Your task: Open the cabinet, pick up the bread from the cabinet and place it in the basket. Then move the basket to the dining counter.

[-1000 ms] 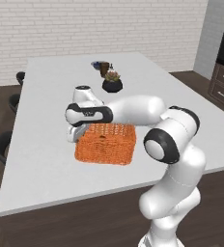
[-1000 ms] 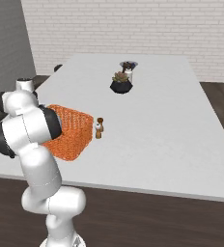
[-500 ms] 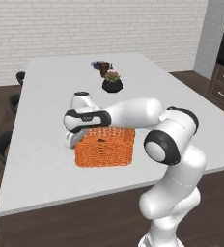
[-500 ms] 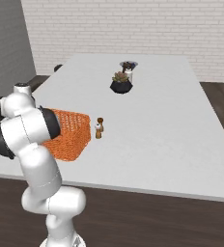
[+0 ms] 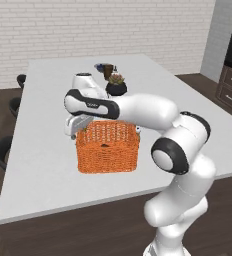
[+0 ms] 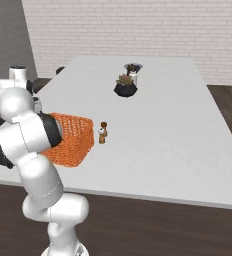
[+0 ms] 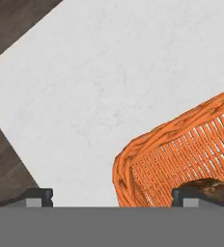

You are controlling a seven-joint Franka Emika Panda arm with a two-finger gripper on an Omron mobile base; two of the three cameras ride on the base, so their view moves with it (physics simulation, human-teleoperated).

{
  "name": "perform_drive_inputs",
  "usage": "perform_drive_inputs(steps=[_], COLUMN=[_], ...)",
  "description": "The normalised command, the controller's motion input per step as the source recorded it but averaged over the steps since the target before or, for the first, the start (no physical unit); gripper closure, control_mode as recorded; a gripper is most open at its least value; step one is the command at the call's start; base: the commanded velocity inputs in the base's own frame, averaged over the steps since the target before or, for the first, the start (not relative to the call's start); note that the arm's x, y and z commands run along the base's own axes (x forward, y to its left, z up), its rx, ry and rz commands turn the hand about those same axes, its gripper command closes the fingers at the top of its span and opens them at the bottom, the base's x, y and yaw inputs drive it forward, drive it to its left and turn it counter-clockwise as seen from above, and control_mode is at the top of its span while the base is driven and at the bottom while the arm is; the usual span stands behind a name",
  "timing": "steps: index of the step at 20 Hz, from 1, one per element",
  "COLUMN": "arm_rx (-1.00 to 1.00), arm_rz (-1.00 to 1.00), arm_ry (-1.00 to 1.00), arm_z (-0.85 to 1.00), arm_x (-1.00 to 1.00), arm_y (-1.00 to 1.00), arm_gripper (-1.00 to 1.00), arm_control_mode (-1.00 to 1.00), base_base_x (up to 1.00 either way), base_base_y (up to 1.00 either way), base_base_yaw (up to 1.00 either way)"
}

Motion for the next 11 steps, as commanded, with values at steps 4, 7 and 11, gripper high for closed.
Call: perform_drive_inputs(steps=[4,7,11], arm_rx=[-0.07,0.0,0.05], arm_rz=[-0.08,-0.11,-0.12], arm_ry=[-0.02,-0.19,-0.27], arm_z=[0.66,0.3,0.36], arm_x=[-0.6,-1.0,-1.0], arm_y=[-0.56,-0.83,-0.7], arm_gripper=[-1.0,-1.0,-1.0], arm_control_mode=[-1.0,-1.0,-1.0], base_base_x=[0.0,0.0,0.0], base_base_y=[0.0,0.0,0.0], base_base_yaw=[0.0,0.0,0.0])
